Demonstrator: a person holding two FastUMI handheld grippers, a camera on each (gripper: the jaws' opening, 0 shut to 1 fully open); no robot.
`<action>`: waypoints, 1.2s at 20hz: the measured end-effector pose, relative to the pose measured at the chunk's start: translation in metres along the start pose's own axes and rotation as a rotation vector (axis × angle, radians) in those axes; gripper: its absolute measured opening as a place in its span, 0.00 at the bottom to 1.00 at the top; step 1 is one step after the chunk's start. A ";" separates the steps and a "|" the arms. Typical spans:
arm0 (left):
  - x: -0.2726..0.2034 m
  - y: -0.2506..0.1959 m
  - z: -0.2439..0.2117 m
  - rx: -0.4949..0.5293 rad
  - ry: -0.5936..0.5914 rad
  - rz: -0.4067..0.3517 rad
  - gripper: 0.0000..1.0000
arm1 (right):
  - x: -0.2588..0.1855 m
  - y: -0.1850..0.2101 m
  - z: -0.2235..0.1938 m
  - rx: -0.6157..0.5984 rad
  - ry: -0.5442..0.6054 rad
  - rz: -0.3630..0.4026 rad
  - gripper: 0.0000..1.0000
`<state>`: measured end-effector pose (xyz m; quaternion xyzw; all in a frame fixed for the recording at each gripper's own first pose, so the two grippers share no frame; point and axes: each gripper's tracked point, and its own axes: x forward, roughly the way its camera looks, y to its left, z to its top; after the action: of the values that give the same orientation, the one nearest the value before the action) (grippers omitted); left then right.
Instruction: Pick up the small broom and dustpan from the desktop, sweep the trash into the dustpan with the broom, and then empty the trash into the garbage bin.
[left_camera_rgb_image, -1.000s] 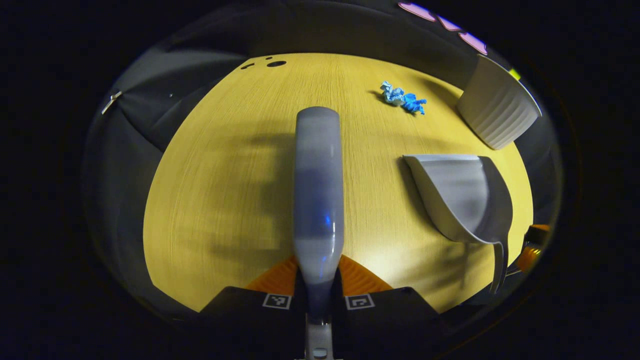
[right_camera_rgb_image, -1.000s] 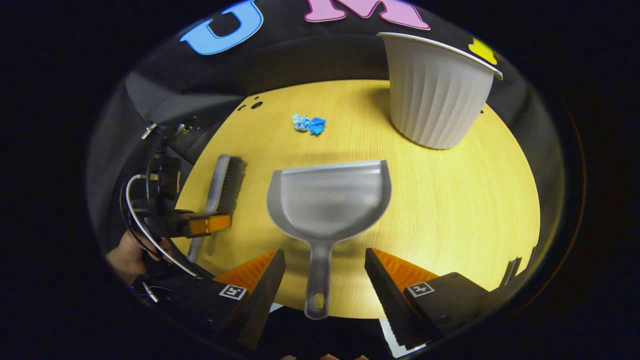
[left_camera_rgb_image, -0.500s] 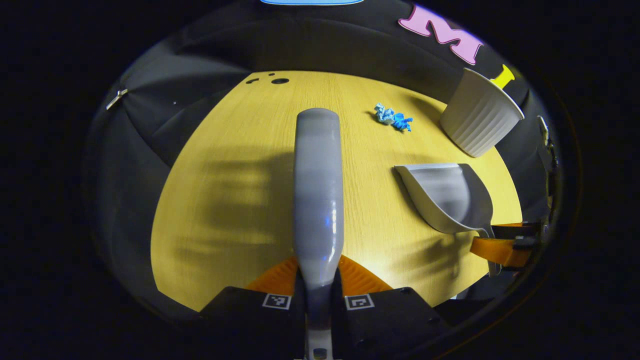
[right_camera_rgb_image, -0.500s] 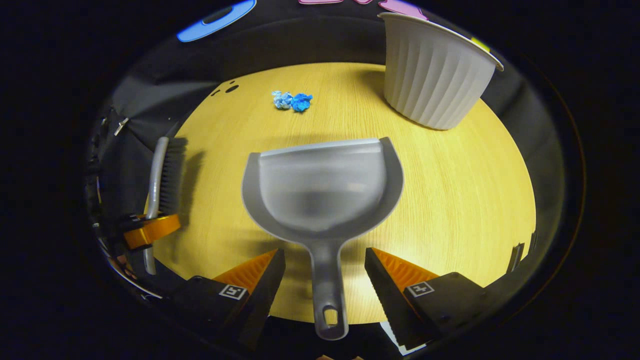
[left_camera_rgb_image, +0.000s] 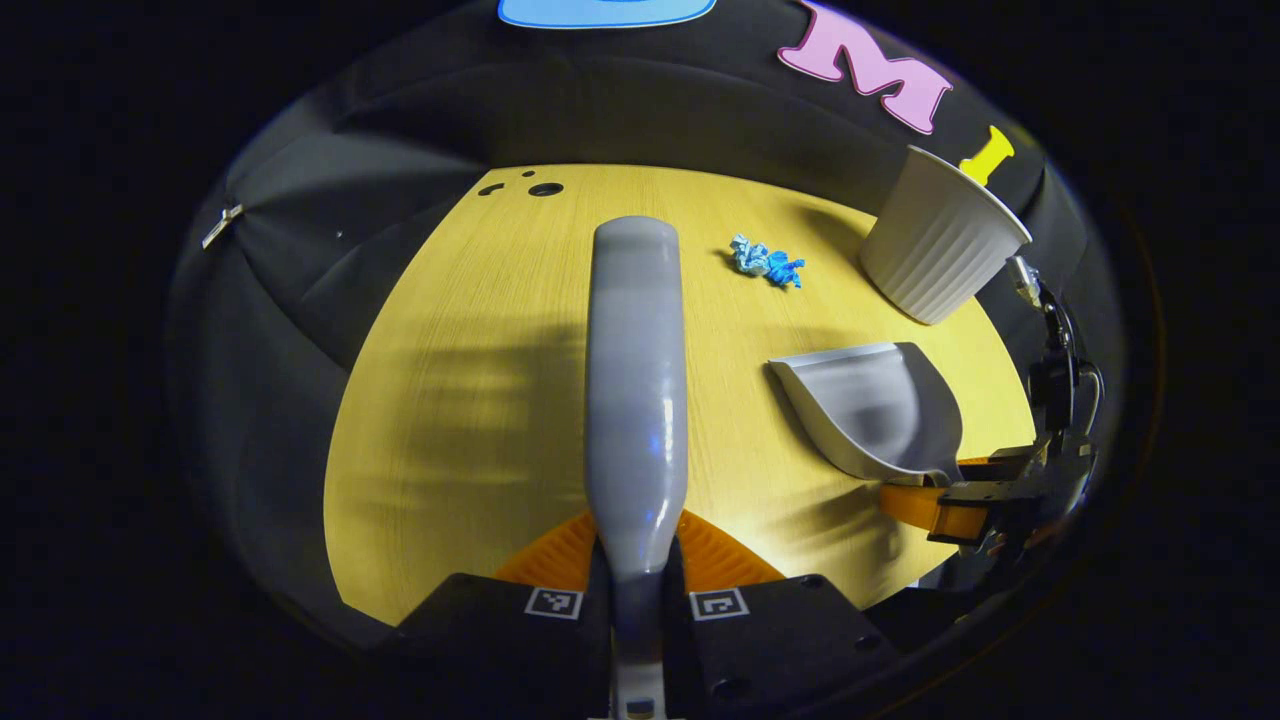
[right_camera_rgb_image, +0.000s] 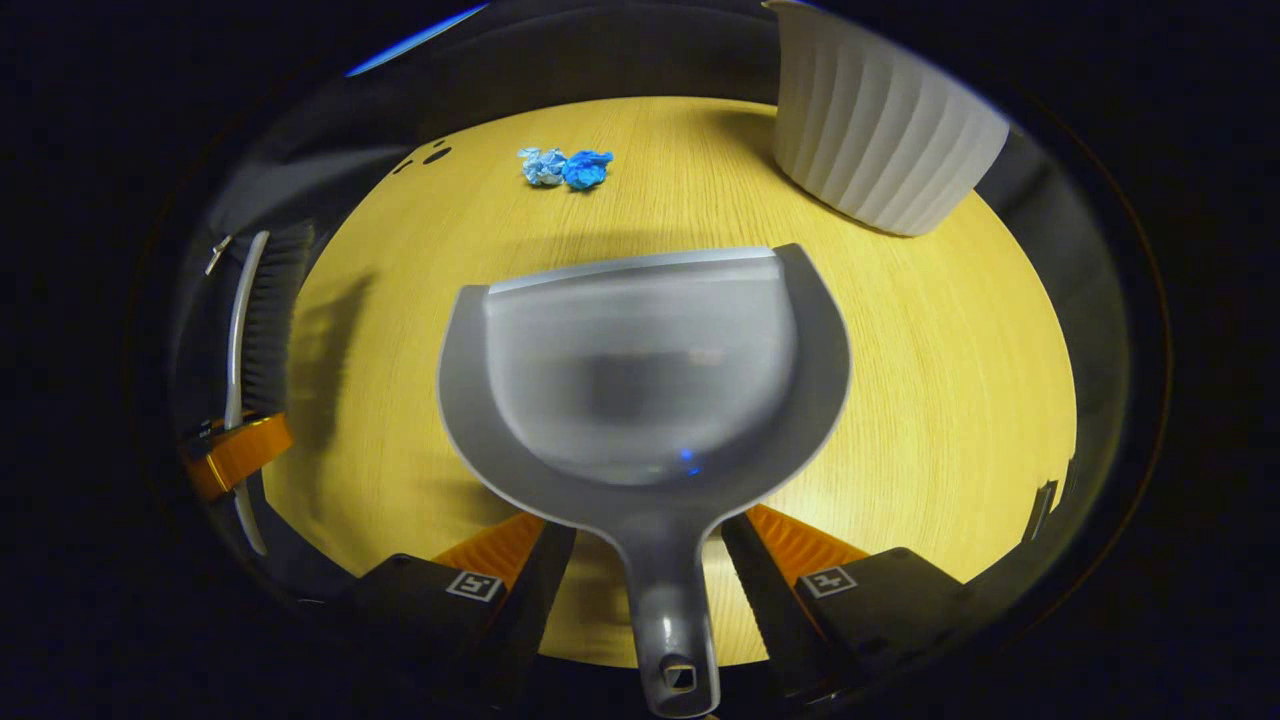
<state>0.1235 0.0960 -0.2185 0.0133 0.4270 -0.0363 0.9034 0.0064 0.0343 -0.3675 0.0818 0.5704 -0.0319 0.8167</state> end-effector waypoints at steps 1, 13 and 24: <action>0.002 0.001 0.004 0.006 -0.002 0.008 0.25 | 0.001 0.000 -0.001 -0.002 0.010 0.005 0.84; 0.070 -0.003 0.084 0.195 0.061 0.003 0.25 | 0.001 -0.011 -0.002 -0.075 0.092 0.081 0.35; 0.148 0.002 0.152 0.547 0.245 0.058 0.25 | 0.000 -0.050 0.009 -0.161 0.123 0.084 0.35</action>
<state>0.3340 0.0815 -0.2365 0.2726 0.5068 -0.1221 0.8086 0.0073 -0.0163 -0.3690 0.0416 0.6161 0.0536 0.7848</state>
